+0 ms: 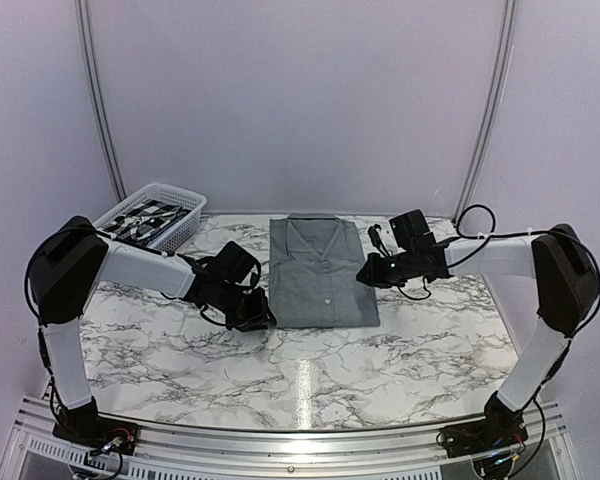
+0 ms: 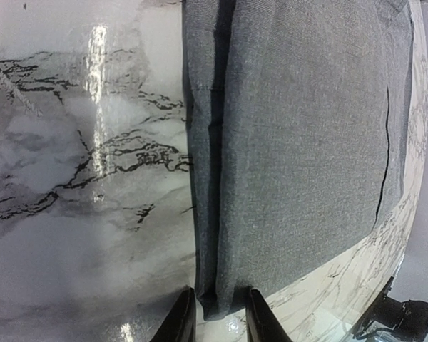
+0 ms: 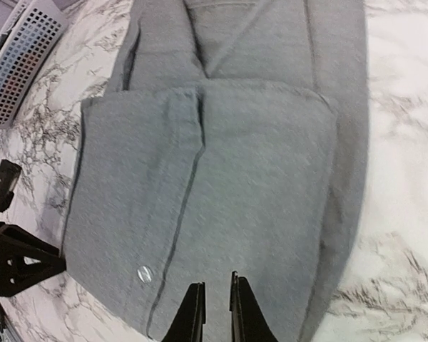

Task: Fold and stack the long sleeve shirts
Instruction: Pick up the 2/3-rectangle-folded shirt from the center of the board.

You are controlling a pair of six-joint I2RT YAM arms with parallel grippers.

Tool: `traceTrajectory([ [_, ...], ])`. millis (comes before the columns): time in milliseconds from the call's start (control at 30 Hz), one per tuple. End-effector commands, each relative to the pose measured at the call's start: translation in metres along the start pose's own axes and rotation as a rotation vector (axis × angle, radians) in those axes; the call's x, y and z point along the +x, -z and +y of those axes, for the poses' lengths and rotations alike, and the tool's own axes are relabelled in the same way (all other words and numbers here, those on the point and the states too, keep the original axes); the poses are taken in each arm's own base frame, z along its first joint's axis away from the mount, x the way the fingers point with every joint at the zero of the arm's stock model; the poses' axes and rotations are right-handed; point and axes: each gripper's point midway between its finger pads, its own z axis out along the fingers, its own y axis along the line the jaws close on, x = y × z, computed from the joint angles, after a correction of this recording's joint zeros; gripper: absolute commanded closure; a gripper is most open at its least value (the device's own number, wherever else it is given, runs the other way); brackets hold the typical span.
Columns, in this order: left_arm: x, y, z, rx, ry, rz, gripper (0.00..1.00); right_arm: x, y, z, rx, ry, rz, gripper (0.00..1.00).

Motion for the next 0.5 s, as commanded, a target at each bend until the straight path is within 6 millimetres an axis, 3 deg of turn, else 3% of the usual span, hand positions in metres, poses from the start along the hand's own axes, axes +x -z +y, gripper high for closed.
traceTrajectory([
  [0, 0.011, -0.009, 0.018, -0.051, 0.024, 0.035, 0.76, 0.016, 0.026, -0.007, 0.004, -0.01, -0.006, 0.88],
  [233, 0.012, -0.009, 0.022, -0.051, 0.033, 0.025, 0.79, 0.078, 0.04, -0.021, -0.001, -0.039, 0.096, 0.8],
  [467, 0.012, -0.009, 0.023, -0.048, 0.032, 0.019, 0.79, 0.1, 0.038, -0.024, -0.025, -0.065, 0.136, 0.76],
])
